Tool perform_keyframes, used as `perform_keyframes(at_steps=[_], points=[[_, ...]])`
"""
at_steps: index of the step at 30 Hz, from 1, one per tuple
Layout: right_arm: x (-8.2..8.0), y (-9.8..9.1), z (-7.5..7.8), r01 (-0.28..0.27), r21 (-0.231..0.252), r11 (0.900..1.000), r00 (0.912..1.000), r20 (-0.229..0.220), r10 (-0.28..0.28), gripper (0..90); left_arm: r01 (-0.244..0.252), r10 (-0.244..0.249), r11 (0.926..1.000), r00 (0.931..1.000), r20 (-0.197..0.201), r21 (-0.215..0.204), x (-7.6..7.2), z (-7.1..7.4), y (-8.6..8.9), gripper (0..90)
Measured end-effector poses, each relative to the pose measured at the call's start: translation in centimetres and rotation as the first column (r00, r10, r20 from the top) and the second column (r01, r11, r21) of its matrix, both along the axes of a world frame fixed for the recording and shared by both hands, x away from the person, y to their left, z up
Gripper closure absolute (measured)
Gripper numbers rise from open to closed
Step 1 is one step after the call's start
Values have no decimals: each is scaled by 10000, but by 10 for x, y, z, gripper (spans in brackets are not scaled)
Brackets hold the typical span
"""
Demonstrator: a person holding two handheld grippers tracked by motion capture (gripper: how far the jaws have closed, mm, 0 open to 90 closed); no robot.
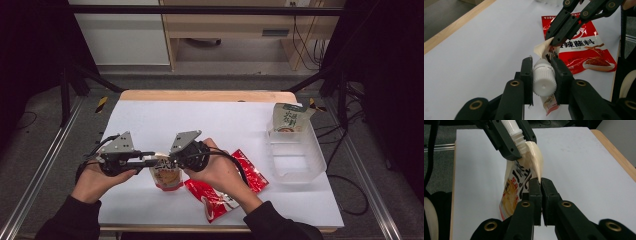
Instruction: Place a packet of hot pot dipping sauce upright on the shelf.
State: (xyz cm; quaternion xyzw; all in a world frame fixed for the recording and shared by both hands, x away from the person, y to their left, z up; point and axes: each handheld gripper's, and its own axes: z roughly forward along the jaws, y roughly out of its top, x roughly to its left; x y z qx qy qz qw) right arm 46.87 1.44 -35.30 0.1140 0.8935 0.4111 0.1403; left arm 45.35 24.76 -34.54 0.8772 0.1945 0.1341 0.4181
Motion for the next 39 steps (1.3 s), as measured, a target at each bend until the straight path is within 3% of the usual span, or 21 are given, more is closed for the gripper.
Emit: perform_keyframes(at_steps=[7,13,19,22,26,29,32,33,34,35,36,39], points=[[1,-3,1,61,-49,10000,10000,-37,-61,848,193,-193,9988,9998,-18,458,1,8,-7,736],[2,-5,2,81,-343,9994,10000,-29,-82,694,376,-378,9972,9993,29,647,0,10,-9,736],[4,-4,3,-138,-1353,9907,9999,71,149,431,497,-504,9966,9987,97,655,-1,12,-10,736],[4,0,6,-312,-1770,9837,9990,262,364,357,558,-566,9962,9983,104,673,-1,12,-11,736],[7,9,10,-541,-2351,9705,9984,51,569,274,627,-639,9954,9979,137,722,-2,12,-13,736],[9,13,12,-601,-2491,9666,9982,-145,583,233,672,-686,9949,9975,160,746,-2,12,-14,736],[11,16,15,-827,-2673,9601,9966,-236,793,211,731,-746,9942,9971,155,793,-2,11,-15,736],[12,18,16,-878,-2732,9579,9960,-381,804,244,722,-738,9941,9971,164,815,-3,11,-15,736],[13,19,18,-1000,-2855,9532,9950,-340,942,345,730,-746,9942,9971,178,788,-3,11,-15,736],[13,19,18,-1000,-2855,9532,9950,-340,942,345,741,-757,9942,9970,178,786,-3,11,-15,736],[14,20,19,-1098,-2923,9500,9940,-350,1041,417,740,-757,9941,9970,177,791,-3,11,-15,736],[14,22,19,-1210,-3022,9455,9926,-416,1138,497,734,-748,9945,9971,157,746,-3,10,-15,736]])
